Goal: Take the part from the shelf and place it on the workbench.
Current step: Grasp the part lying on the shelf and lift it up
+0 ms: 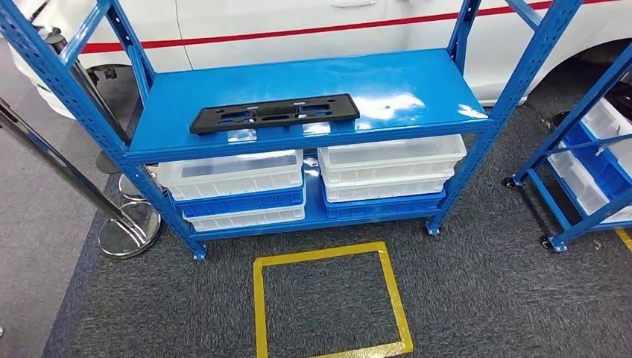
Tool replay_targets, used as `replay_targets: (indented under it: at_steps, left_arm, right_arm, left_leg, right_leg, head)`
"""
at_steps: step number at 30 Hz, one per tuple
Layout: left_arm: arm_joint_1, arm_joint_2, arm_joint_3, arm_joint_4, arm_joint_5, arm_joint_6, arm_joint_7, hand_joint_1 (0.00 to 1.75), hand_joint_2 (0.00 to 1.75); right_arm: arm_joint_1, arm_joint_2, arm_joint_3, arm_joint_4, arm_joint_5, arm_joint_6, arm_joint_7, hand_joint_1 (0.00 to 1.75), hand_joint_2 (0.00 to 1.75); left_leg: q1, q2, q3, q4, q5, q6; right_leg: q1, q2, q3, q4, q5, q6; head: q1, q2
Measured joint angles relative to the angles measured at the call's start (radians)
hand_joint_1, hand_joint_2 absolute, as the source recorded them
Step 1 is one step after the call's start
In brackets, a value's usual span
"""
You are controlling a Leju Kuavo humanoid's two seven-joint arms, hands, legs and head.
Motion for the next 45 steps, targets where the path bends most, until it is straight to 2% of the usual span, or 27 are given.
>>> replay_targets:
  at_steps: [2,3,4,5,7,9,12,13,15,17,18,19,20,21,23,24,26,28,29,32,33,34,35,37,39,43,45]
  left_arm:
    - [-0.009,-0.004,0.036,0.007,-0.044,-0.002,-0.014,0.00,0.00]
    - [-0.012,-0.007,0.053,0.009,-0.065,-0.003,-0.021,0.00,0.00]
    - [-0.016,-0.009,0.070,0.012,-0.086,-0.004,-0.028,0.00,0.00]
    - [-0.019,-0.012,0.086,0.013,-0.106,-0.004,-0.035,0.00,0.00]
    - [-0.028,-0.017,0.119,0.018,-0.148,-0.005,-0.051,0.00,0.00]
    - [-0.042,-0.023,0.152,0.022,-0.187,-0.006,-0.068,0.00,0.00]
    - [-0.062,-0.032,0.202,0.027,-0.242,-0.007,-0.094,0.00,0.00]
    - [-0.069,-0.036,0.218,0.029,-0.259,-0.008,-0.103,0.00,0.00]
    - [-0.084,-0.045,0.248,0.033,-0.292,-0.010,-0.118,0.00,0.00]
    - [-0.096,-0.052,0.273,0.037,-0.323,-0.013,-0.132,0.00,0.00]
    - [-0.102,-0.054,0.284,0.039,-0.337,-0.015,-0.138,0.00,0.00]
    - [-0.106,-0.058,0.294,0.041,-0.349,-0.016,-0.142,0.00,0.00]
    - [-0.110,-0.060,0.304,0.043,-0.362,-0.018,-0.147,0.00,0.00]
    - [-0.114,-0.064,0.314,0.045,-0.375,-0.020,-0.152,0.00,0.00]
    - [-0.123,-0.072,0.334,0.049,-0.403,-0.022,-0.162,0.00,0.00]
    - [-0.129,-0.075,0.344,0.051,-0.417,-0.024,-0.167,0.00,0.00]
    - [-0.139,-0.079,0.359,0.055,-0.443,-0.026,-0.175,0.00,0.00]
    - [-0.145,-0.081,0.371,0.057,-0.466,-0.029,-0.181,0.00,0.00]
    - [-0.148,-0.081,0.375,0.057,-0.477,-0.030,-0.183,0.00,0.00]
    - [-0.156,-0.083,0.388,0.060,-0.503,-0.034,-0.187,0.00,0.00]
    - [-0.158,-0.084,0.391,0.062,-0.511,-0.034,-0.188,0.00,0.00]
    - [-0.159,-0.084,0.393,0.062,-0.518,-0.035,-0.189,0.00,0.00]
    - [-0.161,-0.084,0.396,0.063,-0.526,-0.035,-0.189,0.00,0.00]
    - [-0.166,-0.084,0.400,0.064,-0.540,-0.036,-0.191,0.00,0.00]
    - [-0.175,-0.085,0.404,0.065,-0.552,-0.037,-0.194,0.00,0.00]
    - [-0.187,-0.088,0.409,0.067,-0.575,-0.039,-0.197,0.00,0.00]
    - [-0.193,-0.088,0.409,0.067,-0.584,-0.039,-0.198,0.00,0.00]
  right_arm:
    - [-0.013,0.002,-0.030,0.008,0.037,-0.009,-0.017,0.00,1.75]
    - [-0.020,0.004,-0.044,0.013,0.055,-0.012,-0.026,0.00,1.75]
    - [-0.028,0.006,-0.058,0.016,0.074,-0.016,-0.036,0.00,1.75]
    - [-0.037,0.010,-0.071,0.020,0.092,-0.021,-0.047,0.00,1.75]
    - [-0.059,0.018,-0.098,0.025,0.131,-0.030,-0.072,0.00,1.75]
    - [-0.085,0.028,-0.119,0.030,0.168,-0.039,-0.099,0.00,1.75]
    - [-0.132,0.045,-0.136,0.035,0.227,-0.048,-0.148,0.00,1.75]
    - [-0.149,0.051,-0.138,0.036,0.248,-0.052,-0.166,0.00,1.75]
    - [-0.181,0.062,-0.137,0.038,0.290,-0.062,-0.200,0.00,1.75]
    - [-0.209,0.074,-0.128,0.039,0.330,-0.077,-0.231,0.00,1.75]
    - [-0.222,0.079,-0.120,0.039,0.348,-0.086,-0.244,0.00,1.75]
    - [-0.234,0.084,-0.110,0.039,0.364,-0.095,-0.254,0.00,1.75]
    - [-0.247,0.089,-0.099,0.038,0.380,-0.104,-0.265,0.00,1.75]
    - [-0.261,0.094,-0.087,0.037,0.396,-0.114,-0.275,0.00,1.75]
    - [-0.292,0.103,-0.055,0.032,0.428,-0.138,-0.297,0.00,1.75]
    - [-0.308,0.108,-0.037,0.029,0.444,-0.152,-0.307,0.00,1.75]
    - [-0.334,0.117,0.008,0.020,0.477,-0.183,-0.320,0.00,1.75]
    - [-0.352,0.124,0.059,0.006,0.512,-0.218,-0.323,0.00,1.75]
    - [-0.360,0.127,0.084,-0.003,0.530,-0.235,-0.320,0.00,1.75]
    - [-0.382,0.136,0.150,-0.032,0.589,-0.281,-0.300,0.00,1.75]
    - [-0.387,0.138,0.170,-0.040,0.610,-0.292,-0.291,0.00,1.75]
    - [-0.391,0.138,0.192,-0.050,0.631,-0.304,-0.280,0.00,1.75]
    - [-0.395,0.138,0.218,-0.060,0.653,-0.316,-0.267,0.00,1.75]
    - [-0.406,0.138,0.269,-0.083,0.694,-0.338,-0.239,0.00,1.75]
    - [-0.422,0.138,0.316,-0.106,0.730,-0.358,-0.206,0.00,1.75]
    - [-0.454,0.133,0.411,-0.148,0.792,-0.391,-0.131,0.00,1.75]
    - [-0.469,0.126,0.458,-0.170,0.821,-0.407,-0.092,0.00,1.75]
  left_leg:
    - [0.010,-0.001,-0.059,0.121,-0.054,-0.009]
    - [0.014,-0.001,-0.075,0.153,-0.058,-0.013]
    - [0.018,-0.001,-0.073,0.146,-0.040,-0.015]
    - [0.021,-0.001,-0.054,0.104,-0.007,-0.016]
    - [0.024,-0.002,0.006,-0.029,0.058,-0.015]
    - [0.020,-0.003,0.033,-0.102,0.080,-0.008]
    - [0.015,-0.004,0.033,-0.117,0.088,0.011]
    - [0.017,-0.003,0.035,-0.124,0.094,0.019]
    - [0.018,-0.001,0.037,-0.133,0.104,0.034]
    - [0.013,-0.001,0.033,-0.132,0.106,0.040]
    - [0.010,-0.001,0.032,-0.131,0.106,0.042]
    - [0.007,-0.002,0.031,-0.130,0.106,0.042]
    - [0.005,-0.003,0.032,-0.128,0.105,0.042]
    - [0.004,-0.004,0.032,-0.125,0.104,0.041]
    - [0.001,-0.004,0.028,-0.116,0.099,0.036]
    - [0.000,-0.003,0.024,-0.113,0.097,0.032]
    - [-0.001,-0.002,0.020,-0.111,0.097,0.023]
    - [0.000,-0.003,0.017,-0.105,0.090,0.012]
    - [0.002,-0.004,0.007,-0.081,0.073,0.006]
    - [0.013,-0.006,-0.075,0.090,-0.011,-0.012]
    - [0.017,-0.006,-0.102,0.142,-0.025,-0.016]
    - [0.021,-0.006,-0.115,0.162,-0.020,-0.019]
    - [0.025,-0.005,-0.111,0.146,0.003,-0.022]
    - [0.032,-0.005,-0.059,0.023,0.078,-0.028]
    - [0.030,-0.007,-0.014,-0.084,0.116,-0.026]
    - [0.023,-0.010,-0.008,-0.110,0.122,0.002]
    - [0.024,-0.008,-0.005,-0.119,0.128,0.019]
  right_leg:
    - [-0.001,0.000,-0.006,0.001,0.002,-0.002]
    - [-0.001,0.000,-0.008,0.002,0.002,-0.001]
    - [-0.002,0.000,-0.009,0.003,0.002,-0.001]
    - [-0.004,0.001,-0.008,0.004,0.003,0.001]
    - [-0.005,0.002,-0.008,0.006,0.003,0.008]
    - [-0.004,0.002,-0.011,0.005,0.007,0.022]
    - [-0.005,0.002,-0.010,-0.001,0.013,0.043]
    - [-0.005,0.002,-0.015,0.009,0.005,0.047]
    - [-0.004,0.002,-0.051,0.086,-0.043,0.049]
    - [-0.003,0.002,-0.111,0.209,-0.099,0.048]
    - [-0.002,0.002,-0.132,0.252,-0.108,0.048]
    - [-0.002,0.002,-0.138,0.261,-0.098,0.046]
    - [-0.001,0.002,-0.125,0.232,-0.070,0.043]
    - [0.000,0.002,-0.098,0.173,-0.031,0.038]
    - [0.006,0.001,-0.043,0.053,0.018,0.027]
    - [0.010,0.001,-0.031,0.019,0.025,0.023]
    - [0.013,0.002,-0.027,0.000,0.022,0.018]
    - [0.008,0.002,-0.024,-0.007,0.027,0.010]
    - [0.005,0.001,-0.022,-0.012,0.029,0.006]
    - [0.002,0.001,-0.022,-0.014,0.031,0.000]
    - [0.002,0.000,-0.023,-0.014,0.031,0.000]
    - [0.001,0.000,-0.022,-0.014,0.031,0.001]
    - [-0.001,0.001,-0.022,-0.013,0.030,0.002]
    - [-0.005,0.003,-0.021,-0.009,0.028,0.007]
    - [-0.006,0.005,-0.024,-0.005,0.026,0.020]
    - [-0.005,0.007,-0.026,-0.011,0.032,0.046]
    - [-0.008,0.005,-0.043,0.027,0.006,0.052]
  head:
    - [0.000,0.000]
    - [0.000,0.000]
    - [0.000,0.000]
    - [0.000,0.000]
    - [0.000,0.000]
    - [0.000,0.000]
    - [0.000,0.000]
    - [0.000,0.000]
    - [0.001,0.000]
    - [0.001,0.000]
    - [0.001,0.000]
    - [0.001,0.000]
    - [0.001,0.000]
    - [0.001,0.000]
    - [0.000,0.000]
    - [0.000,0.000]
    - [0.000,0.000]
    - [0.000,0.000]
    - [0.000,0.000]
    - [0.000,0.000]
    - [0.000,0.000]
    - [0.000,0.000]
    - [0.000,0.000]
    - [0.000,0.000]
    - [0.000,0.000]
    - [0.000,0.000]
    - [0.000,0.000]
